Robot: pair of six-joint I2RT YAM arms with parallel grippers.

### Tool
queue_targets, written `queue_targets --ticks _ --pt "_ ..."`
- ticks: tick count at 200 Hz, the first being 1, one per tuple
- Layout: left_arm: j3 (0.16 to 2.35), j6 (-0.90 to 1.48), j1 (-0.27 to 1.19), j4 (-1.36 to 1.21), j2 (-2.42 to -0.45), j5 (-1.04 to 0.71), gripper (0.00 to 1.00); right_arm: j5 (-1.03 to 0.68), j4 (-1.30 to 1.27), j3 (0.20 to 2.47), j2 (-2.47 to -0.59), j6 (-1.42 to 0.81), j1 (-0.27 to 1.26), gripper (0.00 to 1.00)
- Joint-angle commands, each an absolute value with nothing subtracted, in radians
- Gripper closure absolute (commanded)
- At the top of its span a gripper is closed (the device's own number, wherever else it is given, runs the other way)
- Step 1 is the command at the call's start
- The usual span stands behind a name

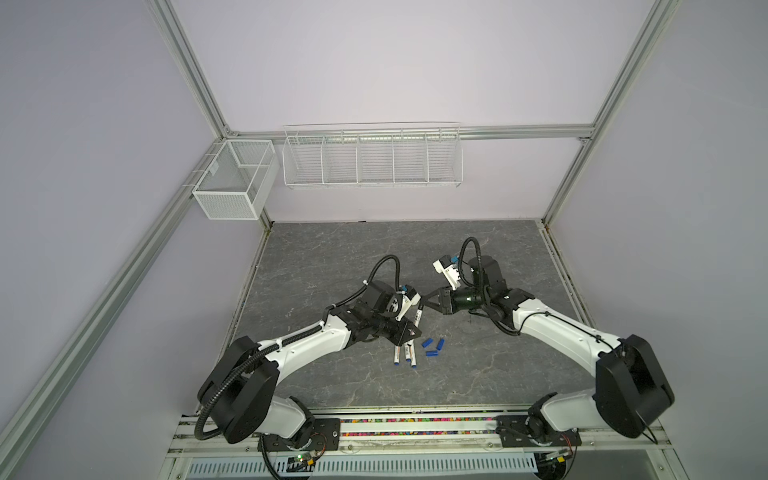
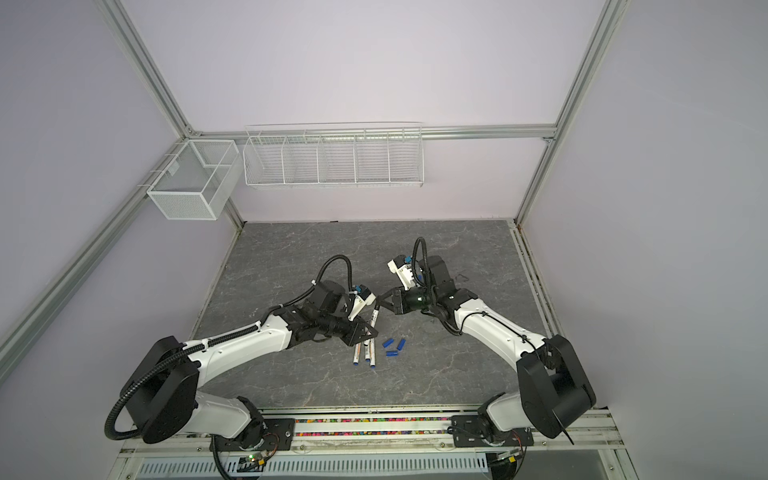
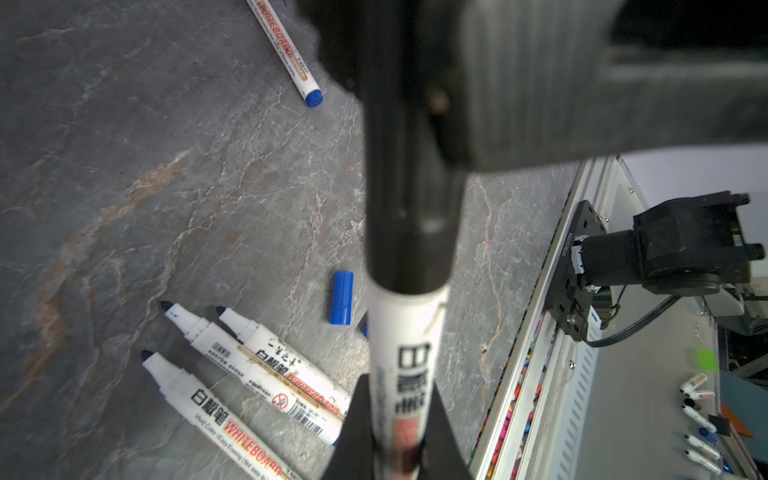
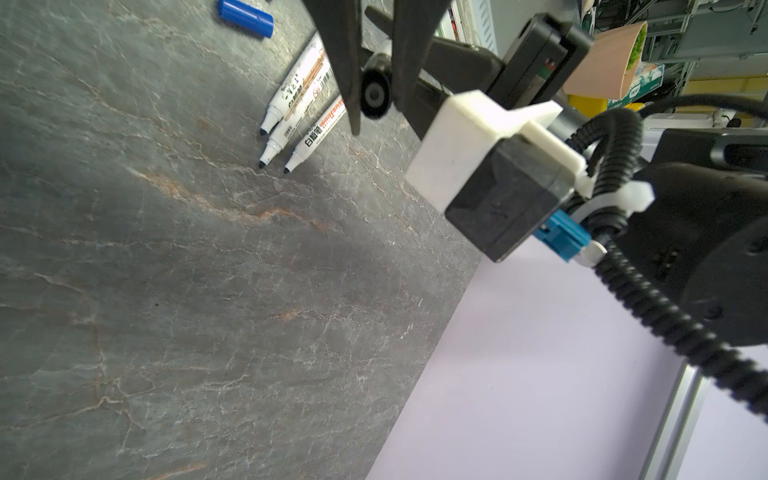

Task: Insert the pens into the pen caps
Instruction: 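Press the black cap down onto the marker tip with the right gripper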

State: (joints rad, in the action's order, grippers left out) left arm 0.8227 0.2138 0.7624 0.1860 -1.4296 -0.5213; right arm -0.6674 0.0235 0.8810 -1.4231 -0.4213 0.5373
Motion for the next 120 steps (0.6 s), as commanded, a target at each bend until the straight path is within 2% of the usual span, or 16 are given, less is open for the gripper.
queue_targets --ticks 1,42,62,88,120 --pt "0.957 0.298 0.690 -0.253 -1.400 -0.464 1.00 -0.840 0.319 0.781 -1.462 -0.429 0.585 0.93" --pt "0.881 0.246 0.734 -0.204 -1.415 -0.470 1.00 -0.715 0.316 0.842 -1.404 -0.436 0.562 0.92" --pt "0.853 0.186 0.781 -0.151 -1.433 -0.446 1.00 -0.619 0.315 0.888 -1.376 -0.448 0.563 0.86" --pt "0.814 0.203 0.799 -0.168 -1.467 -0.452 1.00 -0.509 0.330 0.952 -1.351 -0.448 0.563 0.72" --pt "0.796 0.215 0.799 -0.198 -1.479 -0.439 1.00 -0.414 0.321 0.959 -1.311 -0.456 0.563 0.66"
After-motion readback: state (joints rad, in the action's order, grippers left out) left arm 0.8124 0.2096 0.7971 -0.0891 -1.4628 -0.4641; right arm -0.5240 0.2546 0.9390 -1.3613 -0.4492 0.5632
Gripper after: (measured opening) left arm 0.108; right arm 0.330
